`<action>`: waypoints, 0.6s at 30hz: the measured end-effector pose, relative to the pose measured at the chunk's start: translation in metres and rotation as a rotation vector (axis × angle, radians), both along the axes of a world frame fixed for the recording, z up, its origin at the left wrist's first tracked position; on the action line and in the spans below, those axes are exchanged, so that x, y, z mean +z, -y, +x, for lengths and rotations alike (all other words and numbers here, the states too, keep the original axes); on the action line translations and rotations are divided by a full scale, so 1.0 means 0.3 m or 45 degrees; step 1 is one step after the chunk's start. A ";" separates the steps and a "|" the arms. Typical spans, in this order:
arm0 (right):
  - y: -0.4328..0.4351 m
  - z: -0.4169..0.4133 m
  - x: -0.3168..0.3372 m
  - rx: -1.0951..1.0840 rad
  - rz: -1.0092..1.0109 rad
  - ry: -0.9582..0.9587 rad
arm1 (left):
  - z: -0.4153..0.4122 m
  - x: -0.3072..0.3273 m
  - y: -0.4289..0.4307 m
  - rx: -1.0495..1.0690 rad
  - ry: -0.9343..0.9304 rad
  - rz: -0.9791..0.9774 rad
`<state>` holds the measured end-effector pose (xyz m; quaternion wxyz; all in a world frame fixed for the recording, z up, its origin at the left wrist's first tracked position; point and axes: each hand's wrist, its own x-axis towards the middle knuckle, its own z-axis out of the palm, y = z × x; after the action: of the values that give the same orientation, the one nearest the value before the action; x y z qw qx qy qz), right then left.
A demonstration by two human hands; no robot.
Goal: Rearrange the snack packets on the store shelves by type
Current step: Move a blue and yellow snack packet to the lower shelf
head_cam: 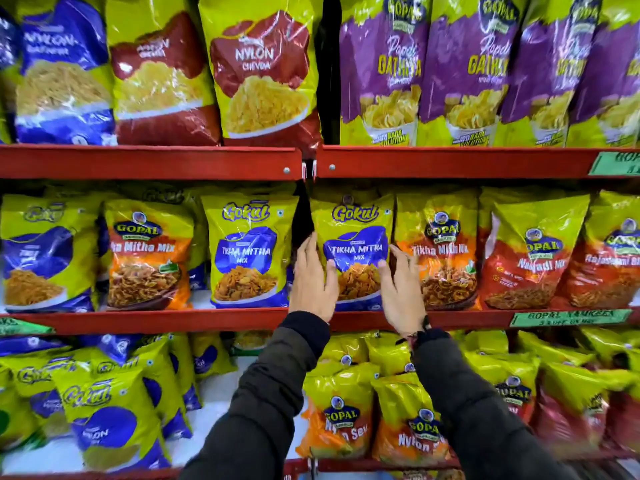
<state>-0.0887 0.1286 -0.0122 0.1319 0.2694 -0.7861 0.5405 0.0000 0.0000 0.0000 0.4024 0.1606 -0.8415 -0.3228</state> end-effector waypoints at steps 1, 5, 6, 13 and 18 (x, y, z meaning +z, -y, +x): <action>0.015 -0.028 -0.017 0.010 -0.064 0.185 | -0.026 -0.014 0.009 -0.019 0.075 0.159; 0.061 -0.126 -0.058 0.067 -0.063 0.605 | -0.121 -0.051 0.055 -0.110 0.319 0.675; 0.066 -0.138 -0.062 0.082 -0.049 0.651 | -0.133 -0.054 0.060 -0.130 0.310 0.755; 0.097 -0.204 -0.090 0.173 -0.178 0.718 | -0.182 -0.076 0.093 -0.223 0.190 0.963; 0.097 -0.151 -0.047 0.227 -0.340 0.531 | -0.170 -0.043 0.107 -0.207 0.108 0.853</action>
<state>-0.1340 0.0994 -0.0262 -0.0467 0.2008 -0.6911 0.6928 -0.0510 -0.0322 -0.0129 0.2650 0.2293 -0.7149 -0.6051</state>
